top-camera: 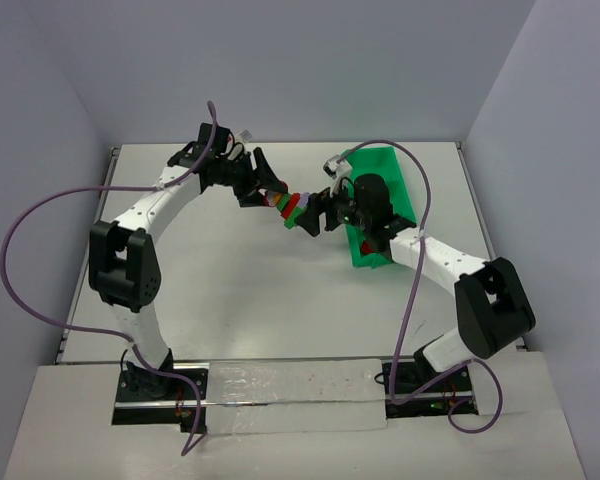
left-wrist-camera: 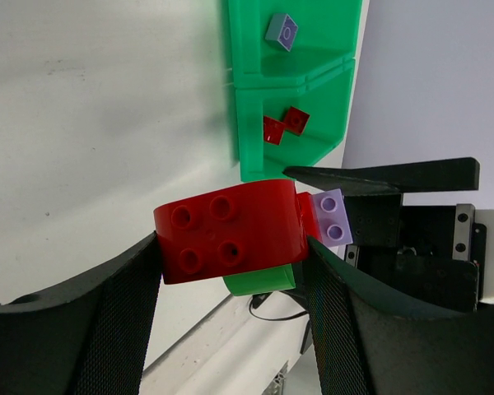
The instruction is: Sort the legos into containers by color
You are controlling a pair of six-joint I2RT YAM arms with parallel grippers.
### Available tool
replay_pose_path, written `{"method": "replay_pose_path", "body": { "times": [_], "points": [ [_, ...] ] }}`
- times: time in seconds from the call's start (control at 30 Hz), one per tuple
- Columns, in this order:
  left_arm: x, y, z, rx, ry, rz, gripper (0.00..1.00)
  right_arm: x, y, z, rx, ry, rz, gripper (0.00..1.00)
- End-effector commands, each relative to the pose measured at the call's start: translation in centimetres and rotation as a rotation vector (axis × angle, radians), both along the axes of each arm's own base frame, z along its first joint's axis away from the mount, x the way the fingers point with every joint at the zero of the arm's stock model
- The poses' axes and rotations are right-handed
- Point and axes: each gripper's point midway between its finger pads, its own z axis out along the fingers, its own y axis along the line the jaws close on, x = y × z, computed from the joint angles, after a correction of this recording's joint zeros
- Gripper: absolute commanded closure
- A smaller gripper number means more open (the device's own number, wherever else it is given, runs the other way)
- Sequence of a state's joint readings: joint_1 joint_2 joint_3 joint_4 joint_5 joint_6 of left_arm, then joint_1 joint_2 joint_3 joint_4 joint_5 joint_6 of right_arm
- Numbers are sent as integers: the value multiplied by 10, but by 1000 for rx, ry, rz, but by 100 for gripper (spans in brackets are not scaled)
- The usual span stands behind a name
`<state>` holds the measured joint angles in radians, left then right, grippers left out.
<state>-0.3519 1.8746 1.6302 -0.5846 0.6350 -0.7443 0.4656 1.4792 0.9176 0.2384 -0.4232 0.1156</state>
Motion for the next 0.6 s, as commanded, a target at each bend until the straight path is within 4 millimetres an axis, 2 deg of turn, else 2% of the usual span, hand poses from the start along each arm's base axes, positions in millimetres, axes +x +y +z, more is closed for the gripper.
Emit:
{"method": "replay_pose_path", "body": {
  "times": [0.0,0.2,0.33,0.57],
  "points": [
    [-6,-3,53,-83,-130,-51,100,11,5,19,54,-63,4,16],
    [-7,-6,60,-107,-144,-69,100,12,22,26,132,-32,67,16],
    [-8,-6,59,-113,-143,-73,100,16,32,23,155,0,84,19],
    [-9,-7,54,-116,-139,-79,100,20,40,32,206,11,92,30]
  ]
}}
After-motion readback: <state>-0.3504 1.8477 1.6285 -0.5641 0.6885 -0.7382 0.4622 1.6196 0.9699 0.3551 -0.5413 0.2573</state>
